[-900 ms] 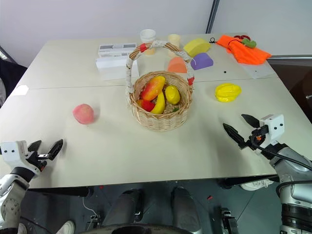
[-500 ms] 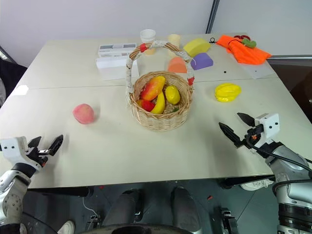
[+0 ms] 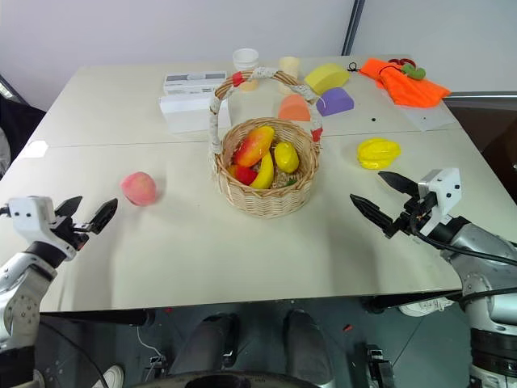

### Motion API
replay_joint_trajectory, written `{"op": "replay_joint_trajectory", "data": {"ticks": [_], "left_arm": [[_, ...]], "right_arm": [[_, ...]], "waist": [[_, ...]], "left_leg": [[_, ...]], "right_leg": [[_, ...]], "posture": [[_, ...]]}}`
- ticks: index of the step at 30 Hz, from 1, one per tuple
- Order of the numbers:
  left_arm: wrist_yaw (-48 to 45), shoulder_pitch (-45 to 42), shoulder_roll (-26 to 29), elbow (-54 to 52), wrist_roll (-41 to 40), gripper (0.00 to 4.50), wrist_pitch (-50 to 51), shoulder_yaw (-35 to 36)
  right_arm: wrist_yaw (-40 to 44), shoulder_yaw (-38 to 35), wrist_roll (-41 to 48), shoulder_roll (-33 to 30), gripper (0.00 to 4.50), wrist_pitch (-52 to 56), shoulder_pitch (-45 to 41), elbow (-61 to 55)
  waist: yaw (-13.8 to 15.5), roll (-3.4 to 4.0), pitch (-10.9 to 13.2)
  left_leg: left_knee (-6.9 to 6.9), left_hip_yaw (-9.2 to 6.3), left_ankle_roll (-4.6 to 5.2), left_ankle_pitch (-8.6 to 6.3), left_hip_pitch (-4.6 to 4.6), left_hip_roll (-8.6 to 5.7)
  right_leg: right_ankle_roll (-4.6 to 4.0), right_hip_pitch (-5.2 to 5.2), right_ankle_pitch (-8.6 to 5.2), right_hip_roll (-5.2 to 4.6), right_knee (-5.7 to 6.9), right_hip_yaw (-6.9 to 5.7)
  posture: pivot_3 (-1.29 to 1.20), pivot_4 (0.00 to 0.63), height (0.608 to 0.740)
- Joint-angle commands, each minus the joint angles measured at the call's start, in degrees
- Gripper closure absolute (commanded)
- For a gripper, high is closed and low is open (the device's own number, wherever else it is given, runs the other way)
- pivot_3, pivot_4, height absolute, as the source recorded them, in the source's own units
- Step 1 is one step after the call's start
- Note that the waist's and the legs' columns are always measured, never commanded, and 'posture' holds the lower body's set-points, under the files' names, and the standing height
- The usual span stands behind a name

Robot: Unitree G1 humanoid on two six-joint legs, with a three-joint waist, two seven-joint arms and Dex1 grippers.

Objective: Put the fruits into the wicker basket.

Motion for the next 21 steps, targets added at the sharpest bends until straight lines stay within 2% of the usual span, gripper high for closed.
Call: {"op": "replay_joint_trajectory", "data": {"ticks": [1,8,17,19,21], "left_arm": [[-0.72,-3.18,2.24,-3.36,-1.06,0.0,2.45,-1.51],[3.19,-11.23,5.6,-2.92,1.41,0.0,12.89,-7.3],[5.05,-15.18,7.22,-1.18,4.53,0.0,21.44,-12.46],[5.13,-15.28,6.89,-0.49,5.02,0.53,21.21,-12.4],[5.48,-15.4,6.77,0.48,5.74,1.29,20.45,-11.77]], "right_arm": [[0.93,-1.14,5.55,-2.27,0.04,4.31,-0.73,-7.53],[-0.56,5.16,14.75,-4.97,0.04,12.3,-6.5,-22.34],[-2.91,12.56,13.75,-2.44,0.04,12.4,-10.99,-26.31],[-2.93,12.99,13.26,-2.4,0.0,12.05,-10.67,-26.25],[-2.82,13.19,12.46,-2.5,0.0,11.63,-10.13,-26.13]], "waist": [[-0.03,-0.01,0.0],[-0.26,-0.02,0.01],[-0.01,-0.08,0.03],[-0.04,-0.09,0.04],[-0.04,-0.09,0.03]], "left_leg": [[0.01,0.0,0.0,0.0,0.01,0.0],[0.01,-0.01,0.0,0.0,0.03,0.02],[0.01,-0.02,0.0,0.0,0.0,-0.02],[0.01,-0.03,0.0,0.0,0.0,-0.02],[0.01,-0.04,0.0,0.0,0.0,-0.02]], "right_leg": [[0.0,0.03,0.0,0.0,0.0,-0.01],[0.05,0.0,0.03,0.06,0.06,-0.01],[0.09,0.0,0.03,0.02,0.03,-0.06],[0.06,0.0,0.02,0.01,0.03,-0.06],[0.05,0.0,0.01,0.0,0.03,-0.05]], "posture": [[0.0,0.15,0.74],[0.0,0.15,0.74],[0.0,0.15,0.74],[0.0,0.15,0.74],[0.0,0.15,0.74]]}}
